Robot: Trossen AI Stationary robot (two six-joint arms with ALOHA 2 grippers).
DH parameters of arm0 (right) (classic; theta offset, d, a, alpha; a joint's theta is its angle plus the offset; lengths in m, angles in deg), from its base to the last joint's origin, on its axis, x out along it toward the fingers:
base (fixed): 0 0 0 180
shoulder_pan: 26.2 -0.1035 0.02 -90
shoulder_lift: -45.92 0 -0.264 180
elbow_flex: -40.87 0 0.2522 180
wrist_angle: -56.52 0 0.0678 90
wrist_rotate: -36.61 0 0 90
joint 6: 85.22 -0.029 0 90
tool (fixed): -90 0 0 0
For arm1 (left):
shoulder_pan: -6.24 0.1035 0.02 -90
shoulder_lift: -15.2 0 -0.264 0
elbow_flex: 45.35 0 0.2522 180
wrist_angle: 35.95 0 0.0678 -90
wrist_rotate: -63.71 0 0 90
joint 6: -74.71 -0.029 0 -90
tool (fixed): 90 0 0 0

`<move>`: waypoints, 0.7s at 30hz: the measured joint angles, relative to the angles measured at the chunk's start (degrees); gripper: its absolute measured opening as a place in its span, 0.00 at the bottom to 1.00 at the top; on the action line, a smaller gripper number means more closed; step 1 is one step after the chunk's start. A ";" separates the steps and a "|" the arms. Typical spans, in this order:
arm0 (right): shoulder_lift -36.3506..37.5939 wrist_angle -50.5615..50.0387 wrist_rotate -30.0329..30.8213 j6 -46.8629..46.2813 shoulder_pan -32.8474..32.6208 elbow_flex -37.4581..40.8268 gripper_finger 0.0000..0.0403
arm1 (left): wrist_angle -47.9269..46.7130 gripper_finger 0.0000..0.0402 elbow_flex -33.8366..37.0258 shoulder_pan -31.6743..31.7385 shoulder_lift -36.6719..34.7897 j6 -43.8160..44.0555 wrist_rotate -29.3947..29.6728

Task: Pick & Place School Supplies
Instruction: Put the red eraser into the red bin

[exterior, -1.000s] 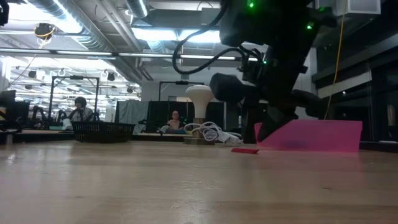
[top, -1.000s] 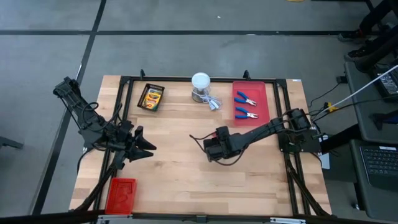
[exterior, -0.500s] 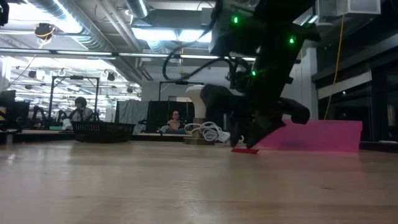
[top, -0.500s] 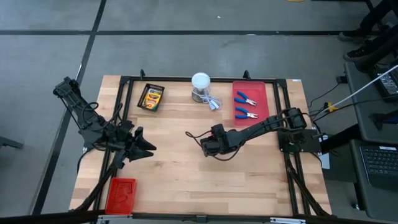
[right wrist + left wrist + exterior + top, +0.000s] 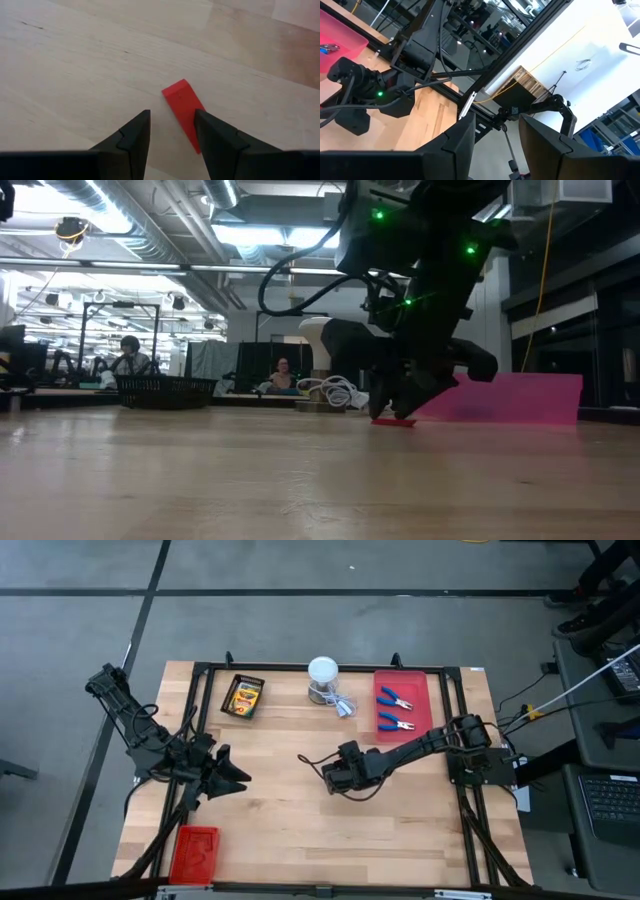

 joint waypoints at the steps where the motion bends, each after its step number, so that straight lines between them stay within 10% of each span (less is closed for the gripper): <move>1: 0.00 -0.07 -0.08 0.04 0.15 -0.02 0.40 | 0.01 0.37 0.00 0.00 0.00 0.01 0.00; 21: -0.09 -0.05 5.08 1.48 -1.10 -2.19 0.40 | -1.03 0.37 0.00 0.00 -0.02 0.10 0.20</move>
